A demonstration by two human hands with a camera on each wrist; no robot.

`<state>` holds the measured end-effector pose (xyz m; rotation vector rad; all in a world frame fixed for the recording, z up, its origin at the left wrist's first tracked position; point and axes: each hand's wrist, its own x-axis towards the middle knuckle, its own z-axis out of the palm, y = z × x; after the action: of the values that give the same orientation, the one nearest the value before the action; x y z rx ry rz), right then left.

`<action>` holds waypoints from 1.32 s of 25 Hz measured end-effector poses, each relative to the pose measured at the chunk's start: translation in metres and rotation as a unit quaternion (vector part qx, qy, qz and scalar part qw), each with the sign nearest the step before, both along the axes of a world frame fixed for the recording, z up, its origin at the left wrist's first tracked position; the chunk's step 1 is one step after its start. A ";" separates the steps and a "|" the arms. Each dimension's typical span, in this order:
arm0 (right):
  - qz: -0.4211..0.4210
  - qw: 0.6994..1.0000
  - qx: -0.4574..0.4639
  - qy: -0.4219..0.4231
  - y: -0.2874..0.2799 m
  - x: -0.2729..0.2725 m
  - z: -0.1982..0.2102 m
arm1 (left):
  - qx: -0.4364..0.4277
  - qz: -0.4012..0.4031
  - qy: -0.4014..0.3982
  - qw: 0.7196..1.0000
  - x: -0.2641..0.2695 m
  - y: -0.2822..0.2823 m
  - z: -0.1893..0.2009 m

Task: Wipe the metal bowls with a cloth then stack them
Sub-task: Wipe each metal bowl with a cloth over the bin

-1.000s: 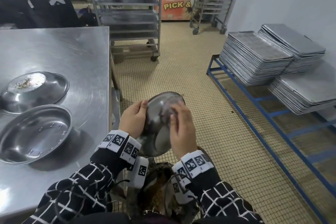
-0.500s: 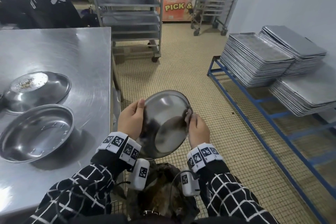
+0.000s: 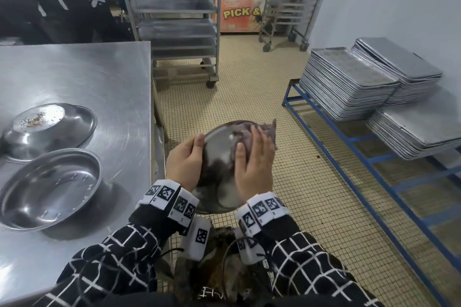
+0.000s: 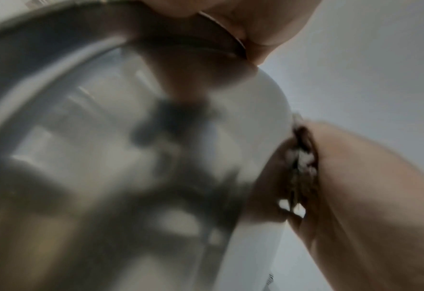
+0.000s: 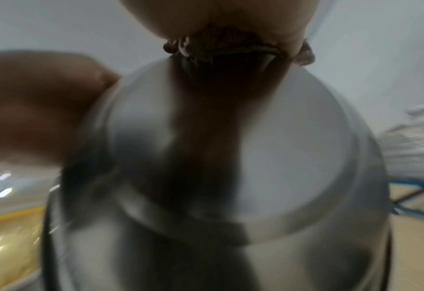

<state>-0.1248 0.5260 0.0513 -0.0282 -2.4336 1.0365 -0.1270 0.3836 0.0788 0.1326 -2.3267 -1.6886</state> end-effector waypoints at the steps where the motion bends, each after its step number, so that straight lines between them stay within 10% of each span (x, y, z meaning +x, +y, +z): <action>1: -0.009 0.998 -0.059 -0.030 0.008 -0.005 -0.006 | 0.018 0.006 -0.008 1.000 0.000 -0.002 -0.002; 8: -0.110 0.863 -0.414 -0.268 0.051 -0.005 -0.058 | 0.086 0.035 -0.035 0.995 -0.006 -0.019 -0.015; 17: 0.044 0.966 -0.143 -0.210 0.076 -0.006 0.000 | 0.011 -0.088 -0.075 0.993 -0.008 -0.027 -0.035; 22: 0.186 0.967 0.076 -0.157 0.068 -0.020 0.012 | -0.092 -0.165 -0.075 0.979 -0.005 -0.012 -0.027; 28: 0.105 0.991 0.050 0.064 0.034 -0.001 0.007 | -0.096 -0.076 -0.076 0.990 -0.005 -0.009 -0.023; 31: 0.097 0.979 0.157 0.081 0.015 0.016 -0.011 | -0.024 -0.058 -0.063 0.996 -0.007 -0.002 -0.012; 33: 0.042 0.995 0.070 0.056 0.021 0.016 -0.018 | 0.004 -0.055 -0.065 0.996 -0.006 0.000 -0.009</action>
<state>-0.1087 0.5475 0.0336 0.1757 -2.4153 0.8756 -0.1329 0.3841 0.0696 0.1228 -2.4635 -1.7905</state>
